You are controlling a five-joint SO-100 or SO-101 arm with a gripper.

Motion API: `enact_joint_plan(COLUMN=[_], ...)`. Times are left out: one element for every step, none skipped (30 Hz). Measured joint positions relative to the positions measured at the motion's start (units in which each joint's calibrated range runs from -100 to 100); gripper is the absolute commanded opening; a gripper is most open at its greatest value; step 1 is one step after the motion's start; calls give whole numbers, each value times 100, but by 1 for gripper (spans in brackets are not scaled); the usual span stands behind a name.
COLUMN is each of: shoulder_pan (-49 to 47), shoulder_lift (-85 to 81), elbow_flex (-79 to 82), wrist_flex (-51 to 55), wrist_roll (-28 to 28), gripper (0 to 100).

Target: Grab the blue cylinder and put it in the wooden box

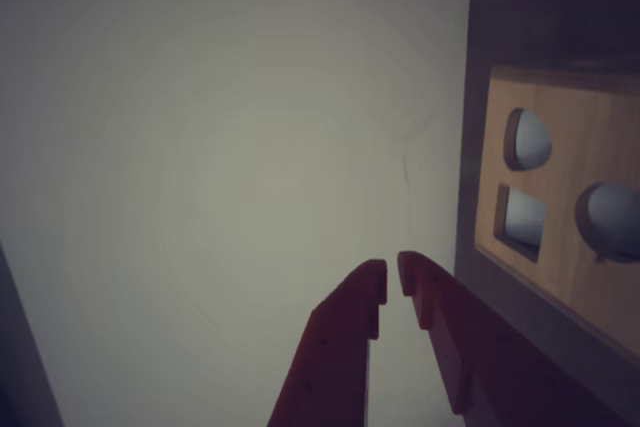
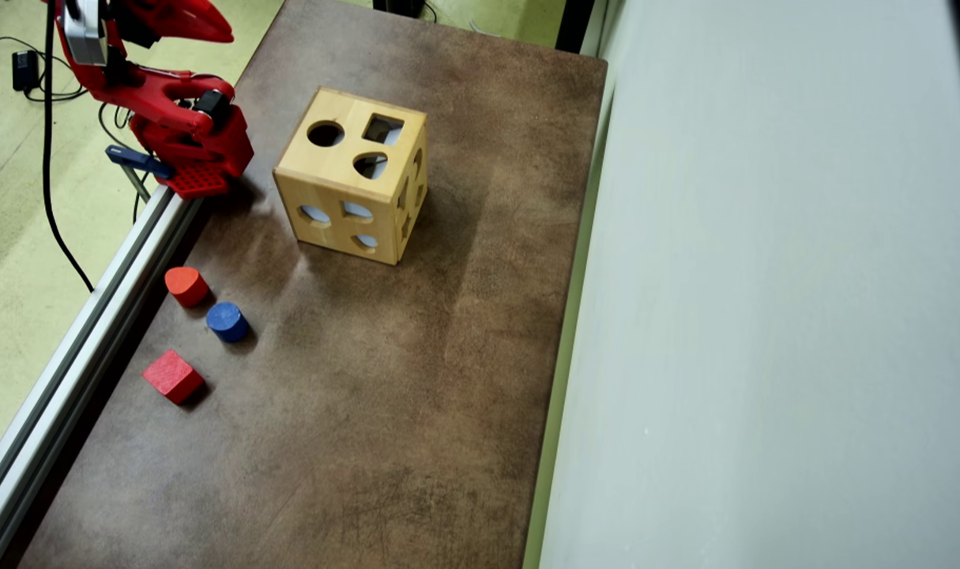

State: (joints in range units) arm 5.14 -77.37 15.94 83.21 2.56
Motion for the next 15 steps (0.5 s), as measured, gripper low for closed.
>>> enact_joint_plan(shoulder_pan=[187, 374, 561, 747, 898, 1078, 1258, 1416, 1567, 1746, 1890, 2070, 2242, 2393, 2544], shoulder_lift=[51, 102, 153, 212, 297, 407, 534, 686, 847, 1000, 1136, 1280, 1407, 1559, 1695], elbow_flex=[0, 0, 0, 0, 0, 0, 0, 0, 0, 0, 0, 0, 0, 0, 0], wrist_flex=[-24, -32, -32, -32, -32, -32, -32, -32, -32, -32, -32, -32, -32, -32, -32], wrist_roll=[0, 0, 0, 0, 0, 0, 0, 0, 0, 0, 0, 0, 0, 0, 0], gripper=[4, 4, 4, 4, 4, 4, 4, 4, 4, 4, 4, 4, 4, 4, 4])
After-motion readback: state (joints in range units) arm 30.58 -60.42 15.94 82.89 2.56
